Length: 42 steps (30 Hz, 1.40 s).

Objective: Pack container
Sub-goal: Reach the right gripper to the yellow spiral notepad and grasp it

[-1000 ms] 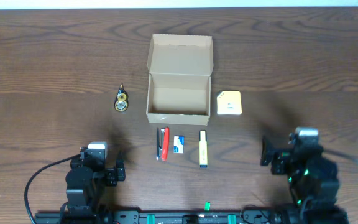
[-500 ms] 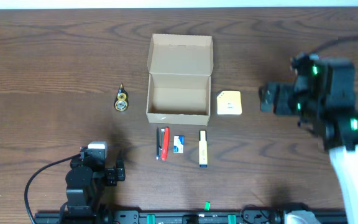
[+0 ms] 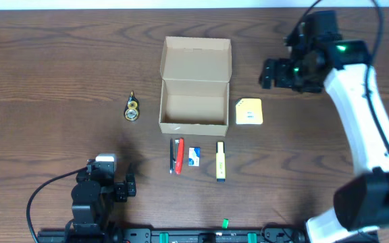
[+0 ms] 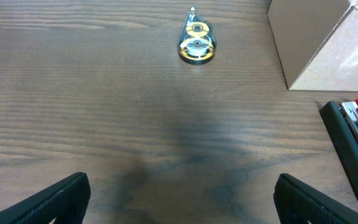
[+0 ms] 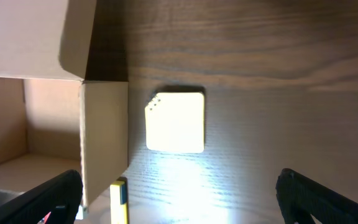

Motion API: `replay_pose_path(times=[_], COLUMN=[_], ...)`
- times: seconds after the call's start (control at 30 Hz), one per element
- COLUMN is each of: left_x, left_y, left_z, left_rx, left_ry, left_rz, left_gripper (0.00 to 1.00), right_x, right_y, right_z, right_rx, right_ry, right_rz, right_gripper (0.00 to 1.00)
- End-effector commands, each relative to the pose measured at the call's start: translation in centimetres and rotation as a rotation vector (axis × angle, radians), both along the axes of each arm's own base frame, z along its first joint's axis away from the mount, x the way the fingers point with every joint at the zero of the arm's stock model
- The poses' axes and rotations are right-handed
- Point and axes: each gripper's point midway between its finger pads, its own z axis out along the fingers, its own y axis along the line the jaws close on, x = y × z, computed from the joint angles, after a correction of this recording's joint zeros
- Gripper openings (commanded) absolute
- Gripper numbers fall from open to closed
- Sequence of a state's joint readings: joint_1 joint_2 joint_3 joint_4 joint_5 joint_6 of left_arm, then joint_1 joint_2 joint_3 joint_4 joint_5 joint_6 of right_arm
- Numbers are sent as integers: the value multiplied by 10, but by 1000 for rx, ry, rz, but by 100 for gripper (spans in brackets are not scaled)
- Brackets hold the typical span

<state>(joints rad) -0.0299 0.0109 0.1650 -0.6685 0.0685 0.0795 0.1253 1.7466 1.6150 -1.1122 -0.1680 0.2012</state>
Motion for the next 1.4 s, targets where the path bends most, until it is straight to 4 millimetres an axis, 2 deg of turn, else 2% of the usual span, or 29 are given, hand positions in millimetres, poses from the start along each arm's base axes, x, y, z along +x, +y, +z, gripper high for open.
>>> replay_pose_path(times=[0.0,0.1,0.2,0.37,0.5,0.8,1.1,1.37], left_x=[-1,-1,-1,-1,-1,-1,-1,-1], left_y=[-1,-1,-1,-1,-1,-1,-1,-1], left_z=[-3,-3,-3,-3,-3,-3,-3,-3], left_rx=[7,7,7,7,7,7,7,7], left_ry=[8,8,8,8,8,8,8,8], left_rz=[-12,-12,-12,-12,-12,-12,-12,-12], left_gripper=[95,95,95,95,95,95,95,95], right_x=[8,15,12,15,13,4,1,3], right_y=[18,24,24,13,22,37,37,38], right_z=[-10,-26,-39,-60,-74,-123,-155,-168], right_rx=[9,6,-5,-88,-96,-207,-228,-229], right_ry=[7,26,65,104,134,236,296,308], right_rz=[46,58,85,55,74,92,74,68], right_gripper=[99,99,99,99,100,99,99,99])
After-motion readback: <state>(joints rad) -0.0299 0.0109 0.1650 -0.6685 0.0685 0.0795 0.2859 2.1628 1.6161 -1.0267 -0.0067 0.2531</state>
